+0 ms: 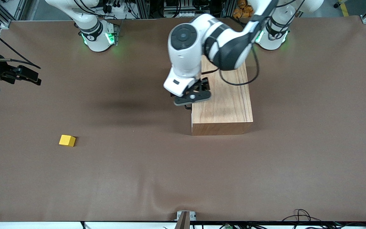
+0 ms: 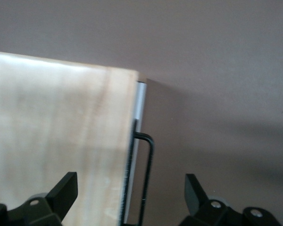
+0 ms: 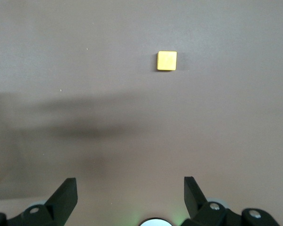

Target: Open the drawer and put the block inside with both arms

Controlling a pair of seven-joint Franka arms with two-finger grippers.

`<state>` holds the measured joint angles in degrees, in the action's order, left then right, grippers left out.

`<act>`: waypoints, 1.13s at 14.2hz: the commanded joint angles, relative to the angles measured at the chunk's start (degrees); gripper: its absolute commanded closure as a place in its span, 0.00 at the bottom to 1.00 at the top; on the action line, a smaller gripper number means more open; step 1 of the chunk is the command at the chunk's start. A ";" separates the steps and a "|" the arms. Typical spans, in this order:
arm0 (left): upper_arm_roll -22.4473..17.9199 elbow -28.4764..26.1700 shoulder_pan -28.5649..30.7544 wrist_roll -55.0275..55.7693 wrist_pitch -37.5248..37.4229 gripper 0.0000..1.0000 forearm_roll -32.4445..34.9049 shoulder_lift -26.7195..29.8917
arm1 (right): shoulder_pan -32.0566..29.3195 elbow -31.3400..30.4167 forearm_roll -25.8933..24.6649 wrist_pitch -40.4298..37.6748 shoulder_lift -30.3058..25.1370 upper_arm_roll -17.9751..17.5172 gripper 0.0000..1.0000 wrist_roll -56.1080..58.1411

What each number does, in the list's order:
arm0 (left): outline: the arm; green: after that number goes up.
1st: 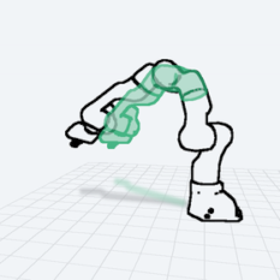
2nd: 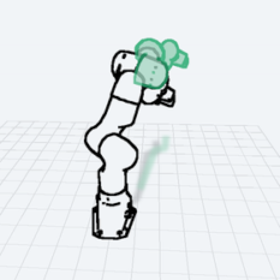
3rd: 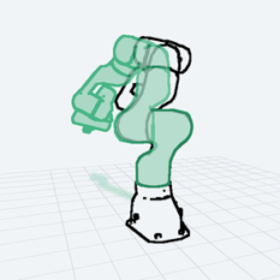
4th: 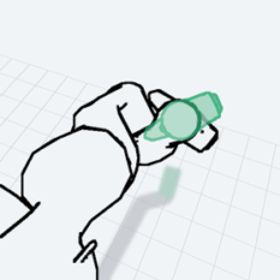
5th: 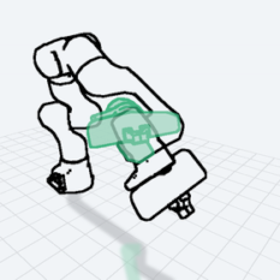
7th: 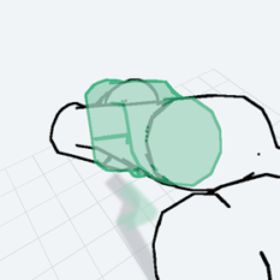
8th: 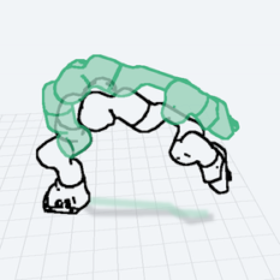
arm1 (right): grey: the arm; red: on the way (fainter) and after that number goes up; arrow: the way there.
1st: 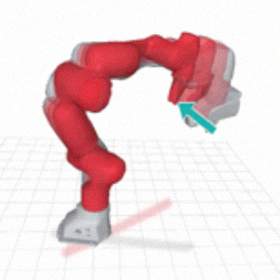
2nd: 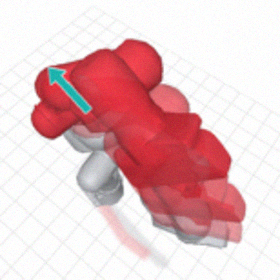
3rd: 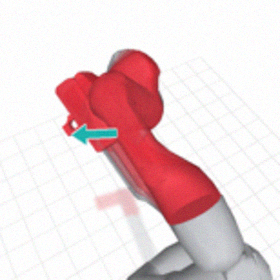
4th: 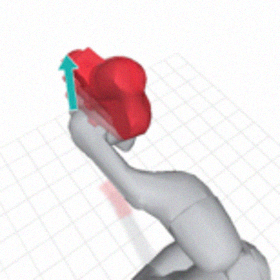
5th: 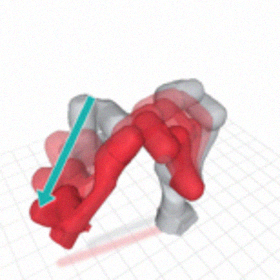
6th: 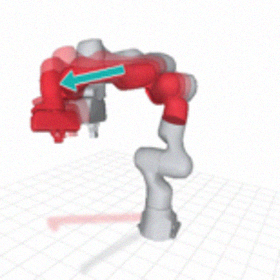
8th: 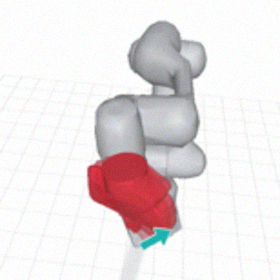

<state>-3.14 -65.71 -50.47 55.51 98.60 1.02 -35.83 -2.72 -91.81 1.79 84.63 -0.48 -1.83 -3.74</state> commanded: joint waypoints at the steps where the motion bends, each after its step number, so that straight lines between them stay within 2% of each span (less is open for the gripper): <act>1: -4.84 5.69 -5.67 0.82 -0.78 0.00 1.18 -6.26 | -1.23 -0.30 -0.82 0.01 -0.48 -0.90 0.00 0.58; 3: -7.57 5.77 -8.58 1.09 -0.78 0.00 1.18 -8.19 | -1.32 -0.30 -0.82 0.10 -0.48 -0.81 0.00 0.58; 7: -8.98 5.69 -10.61 1.09 -1.30 0.00 1.27 -9.78 | -1.32 -0.30 -0.82 0.28 -0.40 -0.81 0.00 0.58; 9: -9.77 5.60 -11.41 0.74 -3.92 0.00 1.36 -9.70 | -1.23 -0.39 -0.82 0.28 -0.40 -0.81 0.00 0.58; 16: -9.25 5.51 -12.64 -0.14 -4.82 0.00 1.36 -11.27 | -1.23 -0.39 -0.74 0.28 -0.40 -0.90 0.00 0.58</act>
<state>-11.77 -61.92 -62.65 55.91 94.48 1.14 -45.52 -2.82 -91.90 1.79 84.73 -0.48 -1.79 -3.73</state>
